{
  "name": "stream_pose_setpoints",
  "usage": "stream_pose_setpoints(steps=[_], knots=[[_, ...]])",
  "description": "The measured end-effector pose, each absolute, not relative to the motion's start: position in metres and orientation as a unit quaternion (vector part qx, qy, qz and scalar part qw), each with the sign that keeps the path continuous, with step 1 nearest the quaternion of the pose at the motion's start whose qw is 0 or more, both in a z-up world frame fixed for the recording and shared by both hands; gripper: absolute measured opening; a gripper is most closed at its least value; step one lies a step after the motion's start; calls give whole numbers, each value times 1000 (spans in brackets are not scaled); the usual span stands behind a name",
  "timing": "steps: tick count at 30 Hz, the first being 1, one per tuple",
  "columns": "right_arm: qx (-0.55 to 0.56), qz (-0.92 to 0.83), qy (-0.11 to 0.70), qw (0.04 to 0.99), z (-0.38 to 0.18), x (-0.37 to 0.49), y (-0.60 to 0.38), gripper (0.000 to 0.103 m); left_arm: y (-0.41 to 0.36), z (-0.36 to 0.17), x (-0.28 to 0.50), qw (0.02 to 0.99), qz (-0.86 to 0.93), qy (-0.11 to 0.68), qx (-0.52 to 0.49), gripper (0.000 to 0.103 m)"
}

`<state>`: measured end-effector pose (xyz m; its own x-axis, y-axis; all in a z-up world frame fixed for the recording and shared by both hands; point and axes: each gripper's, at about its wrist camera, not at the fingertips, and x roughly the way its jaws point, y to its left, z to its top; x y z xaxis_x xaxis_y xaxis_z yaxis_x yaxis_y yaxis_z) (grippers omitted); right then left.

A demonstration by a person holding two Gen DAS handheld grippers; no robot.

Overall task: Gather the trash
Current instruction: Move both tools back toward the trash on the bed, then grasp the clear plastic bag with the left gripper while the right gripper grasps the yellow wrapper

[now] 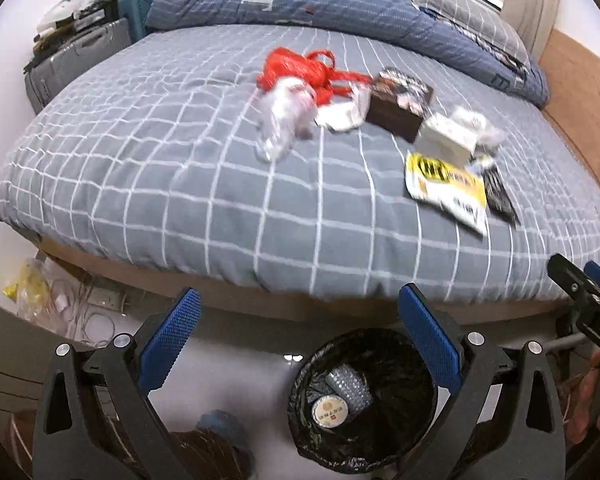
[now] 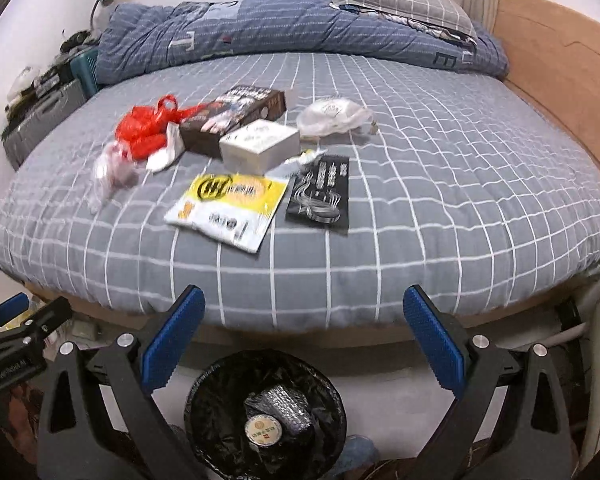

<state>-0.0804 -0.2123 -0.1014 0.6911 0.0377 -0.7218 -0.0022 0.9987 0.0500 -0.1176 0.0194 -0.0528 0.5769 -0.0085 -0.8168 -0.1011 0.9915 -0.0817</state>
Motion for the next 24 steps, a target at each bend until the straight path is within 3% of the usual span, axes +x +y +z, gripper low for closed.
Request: stream_pose_setpoints(steps=[14,24], knots=[[18,21,393,919,-79,-17,-200,95,51,-9,-36,901,44,427,-64,97],[14,57,421,905,-110,36,-155,95,40,-41,37,894,31,446,-27,97]])
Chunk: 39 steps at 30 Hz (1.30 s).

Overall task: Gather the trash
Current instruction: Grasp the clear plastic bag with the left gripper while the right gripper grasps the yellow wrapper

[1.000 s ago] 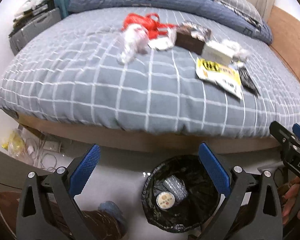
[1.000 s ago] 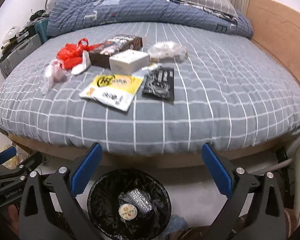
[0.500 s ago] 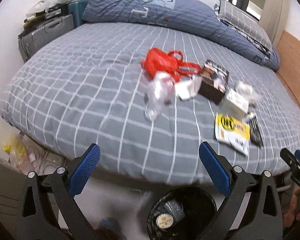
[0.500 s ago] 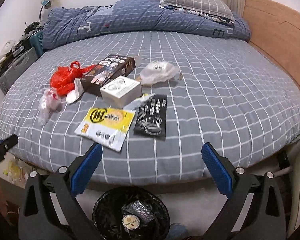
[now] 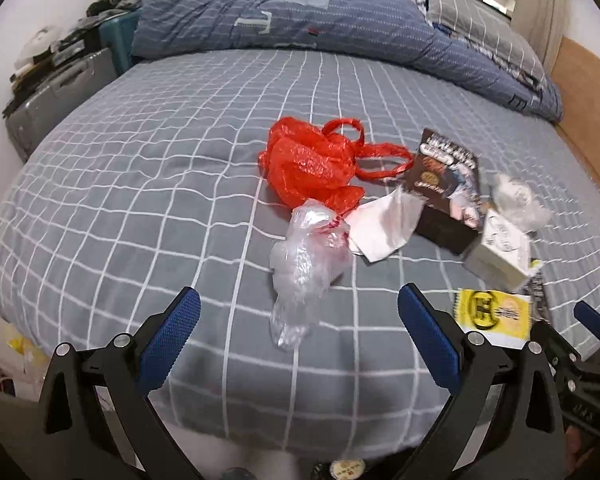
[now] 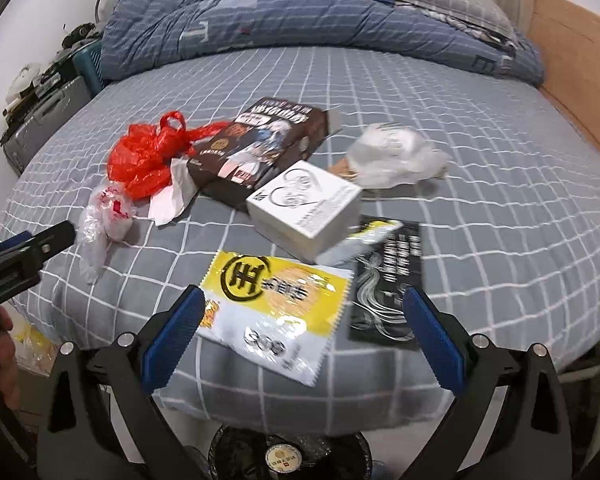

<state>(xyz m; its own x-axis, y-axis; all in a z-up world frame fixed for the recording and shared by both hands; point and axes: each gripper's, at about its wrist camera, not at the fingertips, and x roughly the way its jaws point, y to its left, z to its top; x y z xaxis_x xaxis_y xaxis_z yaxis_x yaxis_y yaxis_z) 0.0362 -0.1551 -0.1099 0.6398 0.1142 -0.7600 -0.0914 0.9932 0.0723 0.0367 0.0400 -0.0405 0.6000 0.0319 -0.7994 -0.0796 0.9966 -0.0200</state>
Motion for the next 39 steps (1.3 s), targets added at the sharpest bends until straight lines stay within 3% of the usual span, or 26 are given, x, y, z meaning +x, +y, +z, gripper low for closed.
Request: stream_pose_setpoints(steps=[11,16,20,21,28,36,39], knots=[[13,66,457,887,-147,55,-128,93,38,-74,68,884,30,467,-20,95],[-8,61,454,889,-156,56,-118,91,37,-87,76,878,30,477,-22,89],[-31,61,448,892,-160,53,-112,82,39,-96,80,873,39,486,-18,80],[-35,67,445,892,-160,51,-110,76,40,-97,81,873,41,486,-18,78],[-37,76,451,888,-160,52,-111,53,40,-100,78,874,71,480,0,50],[-39,65,448,891,-156,50,-119,28,46,-99,78,874,79,480,-10,37],[-33,66,447,892,-154,50,-124,23,49,-99,79,874,79,479,-15,36]])
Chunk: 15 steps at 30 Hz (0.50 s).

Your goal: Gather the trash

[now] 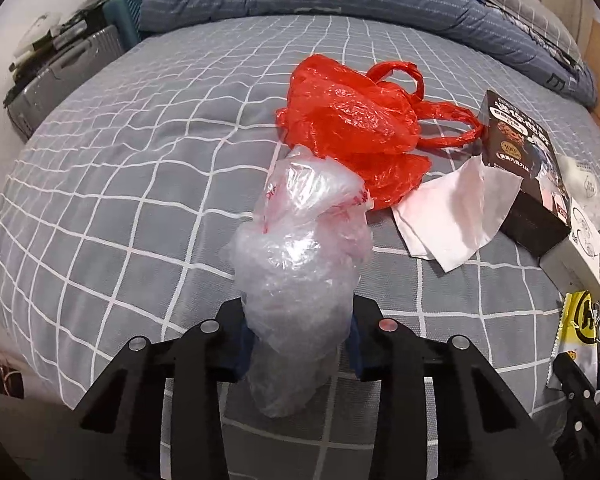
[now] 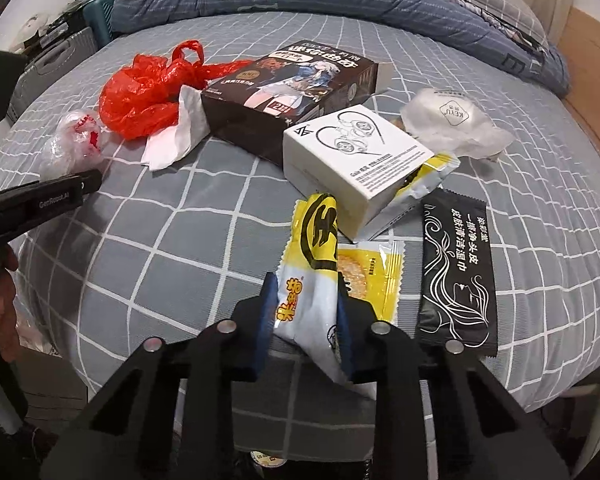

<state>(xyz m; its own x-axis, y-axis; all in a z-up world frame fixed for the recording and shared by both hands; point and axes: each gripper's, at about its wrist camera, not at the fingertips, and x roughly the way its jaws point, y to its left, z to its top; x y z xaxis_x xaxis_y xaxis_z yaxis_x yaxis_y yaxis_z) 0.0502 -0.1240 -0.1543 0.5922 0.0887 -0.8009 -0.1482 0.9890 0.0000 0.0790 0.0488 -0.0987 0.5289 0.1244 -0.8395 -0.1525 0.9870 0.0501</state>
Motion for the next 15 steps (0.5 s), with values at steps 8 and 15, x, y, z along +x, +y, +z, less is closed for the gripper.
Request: stream_pose_setpoints(steps=[8,15], knots=[[-23,72,442,894,-148,50,-131,10,51,-95,77,877,80,473,-22,30],[-11,76,434,898,-141,49,-139,9,54,-87,74,880,68,469,-41,29]])
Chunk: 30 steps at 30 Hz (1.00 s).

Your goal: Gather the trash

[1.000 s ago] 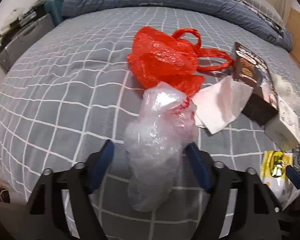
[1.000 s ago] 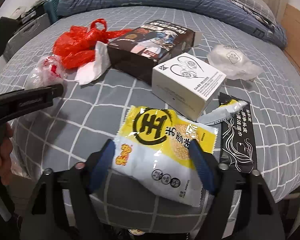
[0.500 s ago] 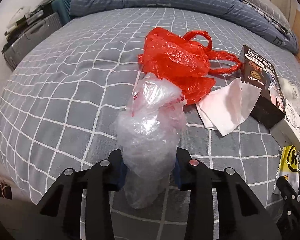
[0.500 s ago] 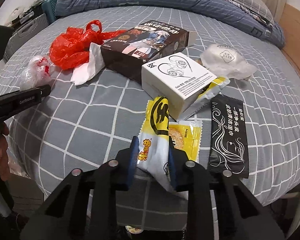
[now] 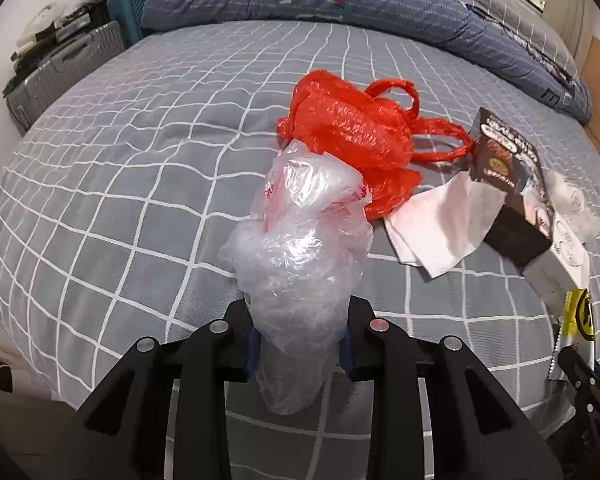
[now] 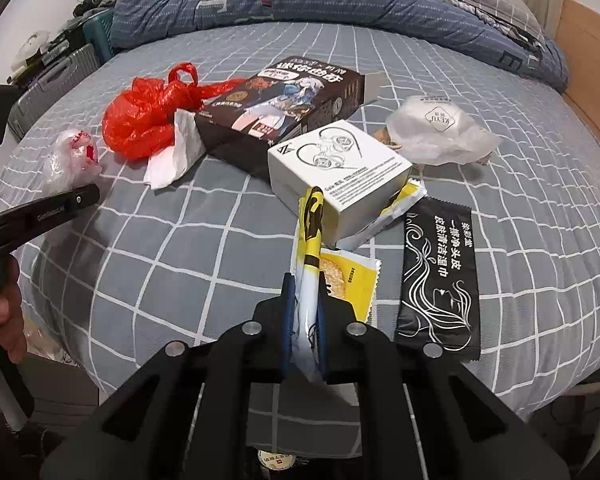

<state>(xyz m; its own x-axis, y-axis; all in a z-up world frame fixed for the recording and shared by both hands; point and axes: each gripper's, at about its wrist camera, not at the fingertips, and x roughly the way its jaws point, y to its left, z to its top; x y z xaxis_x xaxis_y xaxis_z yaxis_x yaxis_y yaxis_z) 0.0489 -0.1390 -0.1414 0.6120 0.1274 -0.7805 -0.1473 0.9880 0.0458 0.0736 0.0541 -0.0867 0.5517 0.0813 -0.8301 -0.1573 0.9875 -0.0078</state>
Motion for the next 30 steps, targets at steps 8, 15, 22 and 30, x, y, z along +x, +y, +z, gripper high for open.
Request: stream_pose_setpoints(steps=[8,15,22,30], knots=[[8,83,412,907,-130,44,-152,9,51,-76,66,886,62,457,-52,29],[32,96,404,909,-124,42,-162,9,46,-70,57,889,56,452,-51,29],[36,103,400,910,-121,37,-167,9,38,-64,39,892,41,448,-52,29],[36,104,392,913,-116,25,-168,9,31,-67,21,889,31,453,-61,29]])
